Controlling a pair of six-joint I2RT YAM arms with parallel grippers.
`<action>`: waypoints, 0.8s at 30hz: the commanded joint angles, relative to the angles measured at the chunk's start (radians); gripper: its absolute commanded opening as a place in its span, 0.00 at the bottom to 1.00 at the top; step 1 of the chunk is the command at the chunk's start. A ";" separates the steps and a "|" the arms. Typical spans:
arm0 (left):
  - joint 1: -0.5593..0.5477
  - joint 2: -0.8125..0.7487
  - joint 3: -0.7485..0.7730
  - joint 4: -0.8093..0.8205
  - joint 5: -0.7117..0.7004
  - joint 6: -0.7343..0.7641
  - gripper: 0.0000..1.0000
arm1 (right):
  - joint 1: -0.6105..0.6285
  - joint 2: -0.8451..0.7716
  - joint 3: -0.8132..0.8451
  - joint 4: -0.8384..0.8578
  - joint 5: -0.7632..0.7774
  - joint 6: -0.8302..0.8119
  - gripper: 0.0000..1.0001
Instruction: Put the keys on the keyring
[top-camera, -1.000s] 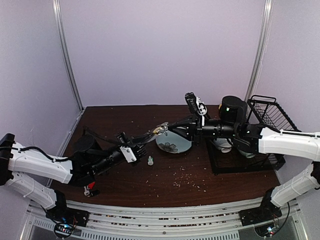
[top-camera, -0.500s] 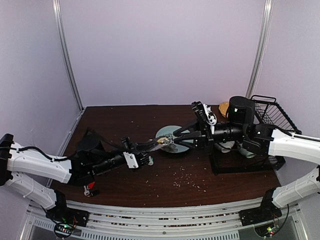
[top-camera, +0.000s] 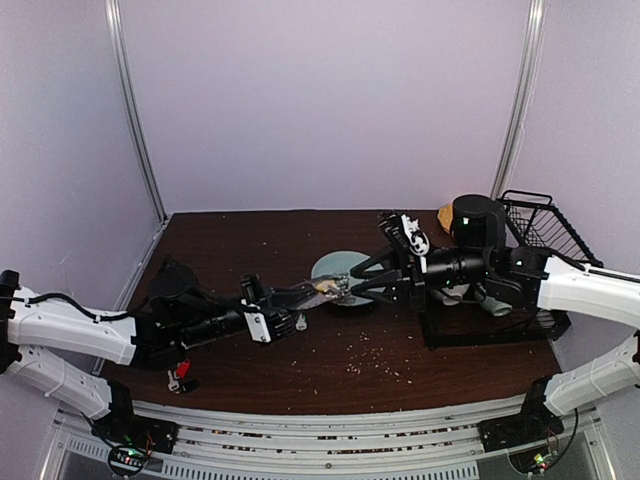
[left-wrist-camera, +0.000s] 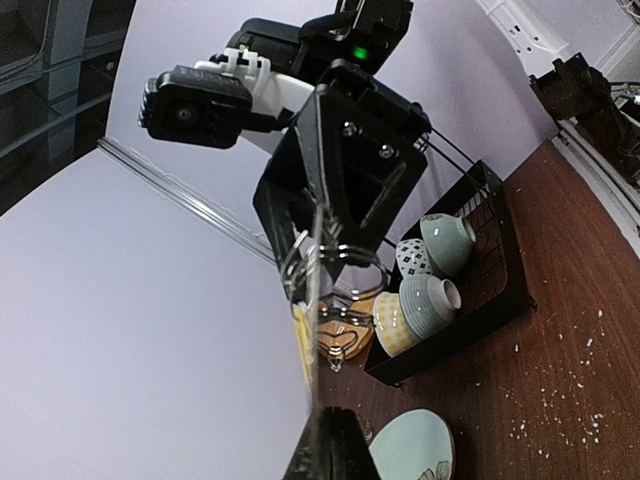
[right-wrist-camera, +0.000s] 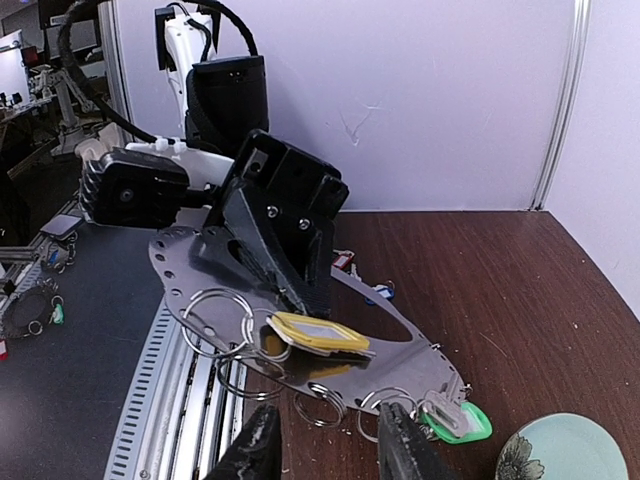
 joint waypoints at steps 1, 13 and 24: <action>-0.002 -0.038 0.047 0.021 0.032 0.035 0.00 | -0.007 0.025 0.036 -0.019 -0.017 -0.008 0.36; -0.002 -0.002 0.066 0.032 0.018 0.009 0.00 | -0.003 0.079 0.031 0.064 -0.084 0.021 0.17; -0.002 0.058 0.077 0.028 -0.116 0.018 0.00 | -0.002 0.056 0.008 0.059 -0.014 0.021 0.10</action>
